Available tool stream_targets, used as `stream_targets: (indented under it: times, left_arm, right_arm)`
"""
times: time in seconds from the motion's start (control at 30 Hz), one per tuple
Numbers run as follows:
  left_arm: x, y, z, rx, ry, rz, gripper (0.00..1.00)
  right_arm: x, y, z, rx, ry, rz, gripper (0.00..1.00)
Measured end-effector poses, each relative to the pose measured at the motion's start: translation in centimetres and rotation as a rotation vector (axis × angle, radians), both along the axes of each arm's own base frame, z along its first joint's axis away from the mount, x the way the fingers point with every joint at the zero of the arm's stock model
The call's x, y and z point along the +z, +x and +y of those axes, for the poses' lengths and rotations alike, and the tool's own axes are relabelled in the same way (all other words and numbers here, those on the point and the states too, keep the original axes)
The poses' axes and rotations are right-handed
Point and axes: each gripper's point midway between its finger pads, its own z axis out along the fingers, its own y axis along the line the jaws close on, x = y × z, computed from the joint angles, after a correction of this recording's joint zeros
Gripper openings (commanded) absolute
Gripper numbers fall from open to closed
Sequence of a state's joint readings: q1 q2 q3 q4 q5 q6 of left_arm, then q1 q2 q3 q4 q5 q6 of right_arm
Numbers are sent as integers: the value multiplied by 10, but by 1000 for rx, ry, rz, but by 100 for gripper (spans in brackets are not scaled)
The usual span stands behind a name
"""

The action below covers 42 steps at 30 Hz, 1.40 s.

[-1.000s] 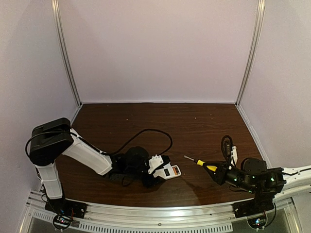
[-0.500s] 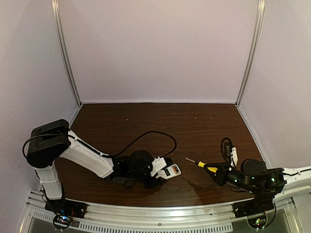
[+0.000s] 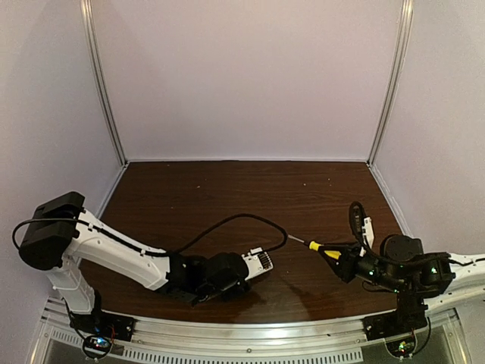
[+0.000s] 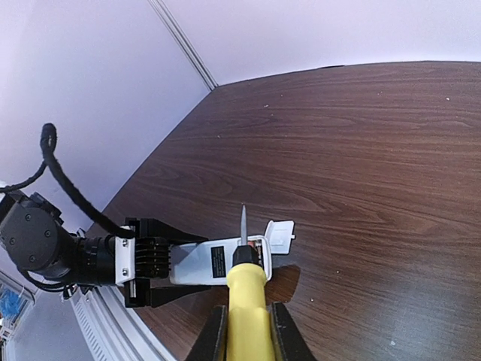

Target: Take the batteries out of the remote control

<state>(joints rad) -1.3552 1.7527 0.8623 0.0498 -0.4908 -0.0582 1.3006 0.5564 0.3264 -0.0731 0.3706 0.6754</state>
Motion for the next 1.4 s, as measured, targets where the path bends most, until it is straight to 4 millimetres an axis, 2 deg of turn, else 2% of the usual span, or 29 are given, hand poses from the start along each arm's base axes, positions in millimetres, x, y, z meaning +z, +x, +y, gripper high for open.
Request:
stream_targets:
  times: [0.17, 0.37, 0.53, 0.67, 0.8, 1.2, 1.4]
  left_arm:
    - [21, 5, 7, 42, 3, -144, 0]
    - [18, 10, 25, 72, 32, -204, 0]
    - [19, 10, 41, 56, 12, -256, 0]
    - [29, 11, 35, 42, -29, -287, 0]
    - [37, 11, 29, 34, -80, -311, 0]
    - [39, 5, 35, -1, -133, -306, 0]
    - [44, 5, 34, 7, -162, -308, 0]
  right_arm:
    - [4, 2, 9, 9, -47, -9, 0]
    - [-8, 3, 14, 16, -117, -3, 0]
    - [-5, 5, 20, 20, -139, 3, 0]
    - [-7, 6, 26, 20, -158, 13, 0]
    - [-18, 6, 31, 21, -188, 47, 0]
    - [-34, 1, 47, 36, -189, 150, 0]
    - [-32, -3, 56, 43, -162, 179, 0]
